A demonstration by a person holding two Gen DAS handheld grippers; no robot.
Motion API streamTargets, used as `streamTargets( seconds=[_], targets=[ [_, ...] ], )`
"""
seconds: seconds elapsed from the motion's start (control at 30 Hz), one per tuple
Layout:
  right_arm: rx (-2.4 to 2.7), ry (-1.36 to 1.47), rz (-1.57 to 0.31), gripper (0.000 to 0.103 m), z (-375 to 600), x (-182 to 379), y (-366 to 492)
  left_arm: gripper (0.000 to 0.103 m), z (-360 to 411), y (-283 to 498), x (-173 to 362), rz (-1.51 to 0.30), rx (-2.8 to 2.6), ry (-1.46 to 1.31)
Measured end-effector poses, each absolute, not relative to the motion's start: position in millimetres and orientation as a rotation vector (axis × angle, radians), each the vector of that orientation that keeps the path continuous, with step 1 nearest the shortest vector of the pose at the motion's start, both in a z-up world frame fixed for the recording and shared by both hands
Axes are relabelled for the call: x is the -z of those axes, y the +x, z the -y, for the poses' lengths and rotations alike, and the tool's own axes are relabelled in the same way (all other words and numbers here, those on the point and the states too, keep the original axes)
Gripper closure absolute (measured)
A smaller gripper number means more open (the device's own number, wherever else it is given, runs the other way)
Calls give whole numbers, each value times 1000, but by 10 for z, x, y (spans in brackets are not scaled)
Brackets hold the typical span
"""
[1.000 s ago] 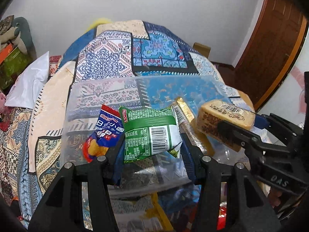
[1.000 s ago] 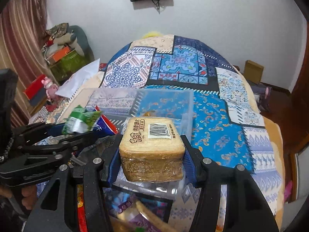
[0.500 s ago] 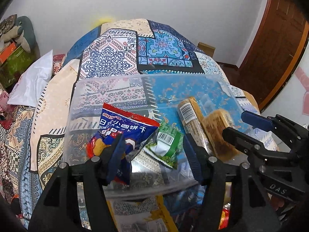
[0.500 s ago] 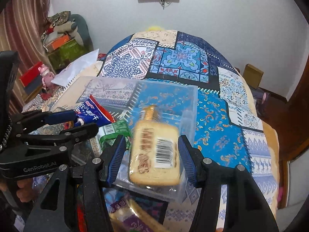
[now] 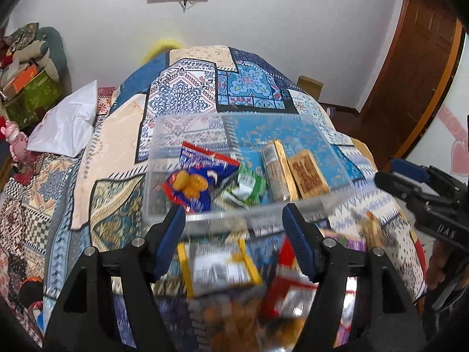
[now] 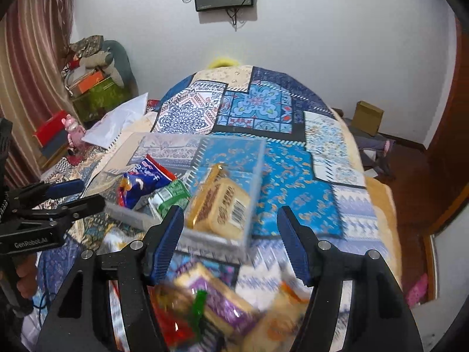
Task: Organize snacks
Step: 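Grasp the round-cookie bag with the left tool while the right tool grasps the orange-labelled pastry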
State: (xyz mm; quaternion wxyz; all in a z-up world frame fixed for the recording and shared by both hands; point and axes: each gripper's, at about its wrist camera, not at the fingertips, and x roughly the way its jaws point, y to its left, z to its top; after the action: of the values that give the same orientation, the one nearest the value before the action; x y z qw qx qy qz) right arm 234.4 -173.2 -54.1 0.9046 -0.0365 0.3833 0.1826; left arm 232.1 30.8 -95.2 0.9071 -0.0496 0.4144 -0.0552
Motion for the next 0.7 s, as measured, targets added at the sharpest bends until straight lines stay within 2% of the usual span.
streamTargets(
  seconds=[0.27,0.7],
  targets=[
    [-341,-72,-818,40,2034,640,1924,31,-262,1848,1168,-913,106,-79],
    [-289,15,-997,40,2421,1294,1724,30,-280,1606,1753,-1030,98,-138]
  ],
)
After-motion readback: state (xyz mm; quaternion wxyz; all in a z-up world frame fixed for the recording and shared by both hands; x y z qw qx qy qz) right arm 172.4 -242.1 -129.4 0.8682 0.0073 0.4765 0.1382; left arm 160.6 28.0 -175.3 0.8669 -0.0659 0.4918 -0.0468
